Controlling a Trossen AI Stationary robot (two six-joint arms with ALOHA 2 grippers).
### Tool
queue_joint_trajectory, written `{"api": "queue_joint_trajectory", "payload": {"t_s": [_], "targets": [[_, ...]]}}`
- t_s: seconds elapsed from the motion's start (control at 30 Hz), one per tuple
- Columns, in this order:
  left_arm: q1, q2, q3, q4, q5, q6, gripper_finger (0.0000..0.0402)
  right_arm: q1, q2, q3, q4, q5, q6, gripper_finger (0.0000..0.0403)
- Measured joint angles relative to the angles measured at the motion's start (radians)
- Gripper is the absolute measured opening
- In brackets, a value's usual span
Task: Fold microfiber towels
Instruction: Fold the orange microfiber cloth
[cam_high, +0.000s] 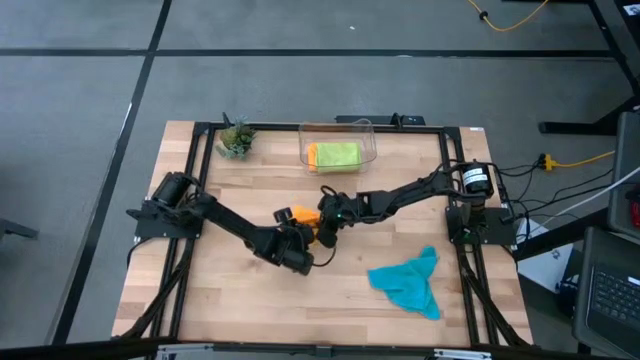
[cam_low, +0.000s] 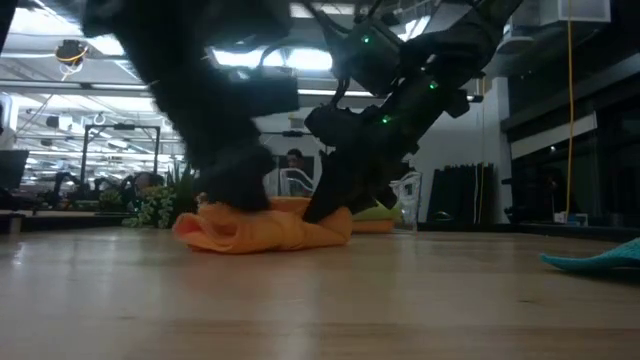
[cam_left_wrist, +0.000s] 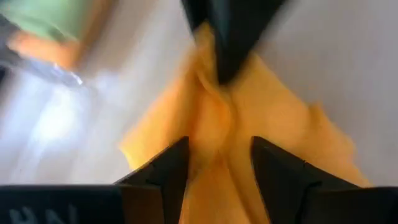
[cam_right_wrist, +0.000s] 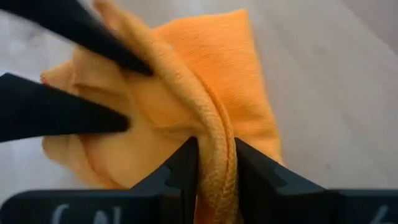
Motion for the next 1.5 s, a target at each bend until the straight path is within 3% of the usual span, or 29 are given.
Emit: {"api": "queue_joint_trajectory", "payload": {"t_s": [0.17, 0.37, 0.7, 0.9, 1.0, 1.2, 1.33, 1.5], "targets": [[-0.025, 0.000, -0.050, -0.006, 0.089, -0.072, 0.0164, -0.003, -0.005, -0.001, -0.001, -0.028, -0.008, 0.0094], [-0.065, -0.008, -0.121, 0.004, 0.093, -0.166, 0.0164, -0.002, -0.094, -0.001, -0.028, -0.106, -0.027, 0.0094], [-0.178, -0.021, -0.131, -0.037, 0.103, -0.175, 0.0164, 0.051, -0.305, -0.001, -0.383, -0.126, -0.030, 0.0094], [-0.255, -0.093, -0.072, -0.164, -0.009, -0.136, 0.0164, 0.117, -0.347, -0.001, -0.477, -0.104, -0.047, 0.0094], [-0.277, -0.181, -0.014, -0.229, -0.059, -0.122, 0.0164, 0.138, -0.340, -0.002, -0.437, -0.096, -0.079, 0.0094], [-0.330, -0.336, 0.002, -0.257, -0.009, -0.180, 0.0164, 0.171, -0.272, -0.002, -0.253, -0.061, -0.186, 0.0094], [-0.369, -0.384, 0.000, -0.273, -0.008, -0.206, 0.0164, 0.188, -0.179, -0.002, -0.055, -0.061, -0.321, 0.0094], [-0.409, -0.390, 0.001, -0.303, -0.104, -0.212, 0.0164, 0.194, -0.075, -0.002, 0.152, -0.059, -0.445, 0.0094]]}}
